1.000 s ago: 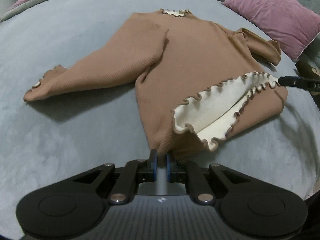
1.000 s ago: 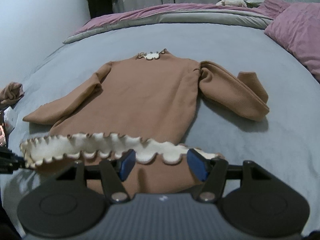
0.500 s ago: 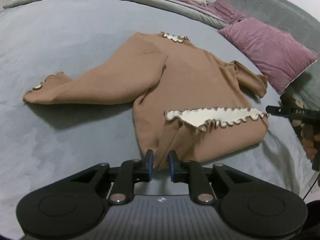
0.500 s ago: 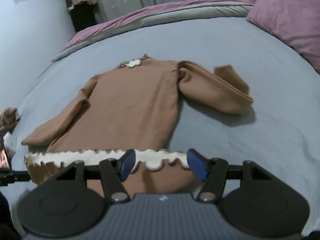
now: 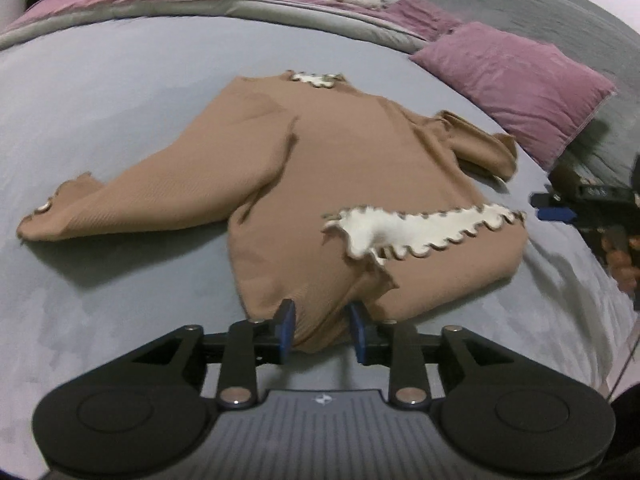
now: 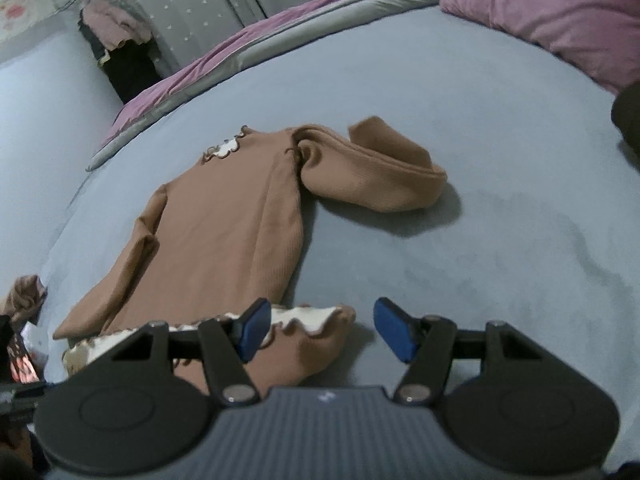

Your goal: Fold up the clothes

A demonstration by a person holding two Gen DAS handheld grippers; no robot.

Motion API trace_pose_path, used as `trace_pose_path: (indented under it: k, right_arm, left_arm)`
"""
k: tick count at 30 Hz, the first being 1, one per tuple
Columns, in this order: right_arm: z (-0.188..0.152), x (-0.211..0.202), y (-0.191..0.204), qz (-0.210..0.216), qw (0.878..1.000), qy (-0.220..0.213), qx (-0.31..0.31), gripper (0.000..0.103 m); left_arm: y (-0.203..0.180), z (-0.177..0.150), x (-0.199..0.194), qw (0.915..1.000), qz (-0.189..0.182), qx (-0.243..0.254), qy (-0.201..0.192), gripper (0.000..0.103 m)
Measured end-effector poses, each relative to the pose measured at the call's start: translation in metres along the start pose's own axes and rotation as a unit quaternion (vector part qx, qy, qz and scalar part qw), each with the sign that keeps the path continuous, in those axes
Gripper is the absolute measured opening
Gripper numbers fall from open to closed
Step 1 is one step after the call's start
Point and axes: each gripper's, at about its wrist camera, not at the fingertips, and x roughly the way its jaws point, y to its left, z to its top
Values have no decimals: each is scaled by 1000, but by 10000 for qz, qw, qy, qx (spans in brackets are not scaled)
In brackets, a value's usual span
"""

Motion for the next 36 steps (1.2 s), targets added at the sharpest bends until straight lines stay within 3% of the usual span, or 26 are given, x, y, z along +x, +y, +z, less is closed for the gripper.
trace_pose_path:
  k: [9,13,21,29,36]
  right_arm:
    - [-1,8,1,84,9998,128,139,60]
    - [-3,-3,1,199,9994,184,-227,68]
    - [-13,-2,0,123,9958,414,-805,68]
    - [-20,16,12,131,9901,654,-1233,68]
    - [-18,31,11,238,9916,641,-1098,66]
  left_arm:
    - [-12,-5,-5,9987,-92,501,46,38]
    - [-12,-6,-10,9977,-128,669,19,39]
    - [-12,-4,-8,9975,13,704,27,41]
    - [-28,-9,-5,9914,114,1301,36,52]
    - [-39,-7,12,9902,377,1344,-40,51]
